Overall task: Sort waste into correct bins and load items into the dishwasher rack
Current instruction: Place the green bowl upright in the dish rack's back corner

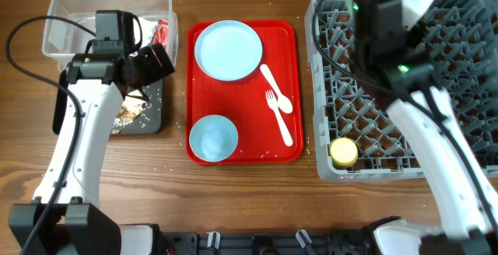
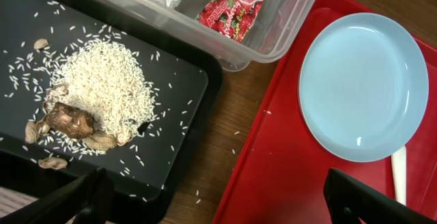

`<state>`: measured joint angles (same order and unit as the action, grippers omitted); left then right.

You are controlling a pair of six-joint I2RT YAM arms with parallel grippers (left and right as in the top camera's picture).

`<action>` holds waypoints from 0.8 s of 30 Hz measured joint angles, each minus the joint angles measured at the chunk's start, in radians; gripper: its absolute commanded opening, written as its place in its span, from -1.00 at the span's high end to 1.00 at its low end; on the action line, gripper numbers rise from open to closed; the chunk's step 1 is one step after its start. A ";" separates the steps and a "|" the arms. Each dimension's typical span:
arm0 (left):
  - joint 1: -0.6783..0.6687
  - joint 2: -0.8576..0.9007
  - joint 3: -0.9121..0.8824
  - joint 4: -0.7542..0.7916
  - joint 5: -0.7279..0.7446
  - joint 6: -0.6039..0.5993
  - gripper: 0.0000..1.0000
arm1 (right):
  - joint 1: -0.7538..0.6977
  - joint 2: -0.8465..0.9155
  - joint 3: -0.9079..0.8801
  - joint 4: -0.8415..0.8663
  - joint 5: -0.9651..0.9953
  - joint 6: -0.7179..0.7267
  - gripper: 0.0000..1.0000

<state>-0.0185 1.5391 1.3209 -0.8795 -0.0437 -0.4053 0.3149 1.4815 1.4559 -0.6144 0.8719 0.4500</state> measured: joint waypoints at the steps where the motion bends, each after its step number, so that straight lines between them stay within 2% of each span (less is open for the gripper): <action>1: 0.000 0.000 0.000 0.000 0.001 0.000 -1.00 | 0.000 0.039 -0.002 0.058 0.054 -0.048 0.92; 6: 0.000 0.002 0.001 -0.004 0.004 0.000 -1.00 | 0.000 0.343 -0.007 0.489 0.294 -0.479 0.92; 11: 0.000 0.002 0.001 -0.003 0.004 0.000 -0.99 | 0.000 0.558 -0.008 0.737 0.369 -0.864 0.91; 14: 0.000 0.002 0.001 -0.003 0.004 0.000 -1.00 | 0.002 0.611 -0.008 0.754 0.380 -0.941 0.91; 21: 0.000 0.002 0.001 -0.003 0.004 0.000 -1.00 | 0.050 0.614 -0.007 0.726 0.409 -1.009 0.91; 24: 0.000 0.002 0.001 -0.003 0.004 0.000 -1.00 | 0.079 0.614 -0.006 0.700 0.428 -1.032 0.58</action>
<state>-0.0181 1.5410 1.3220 -0.8825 -0.0395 -0.4057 0.3935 2.0956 1.4494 0.0860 1.3003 -0.5823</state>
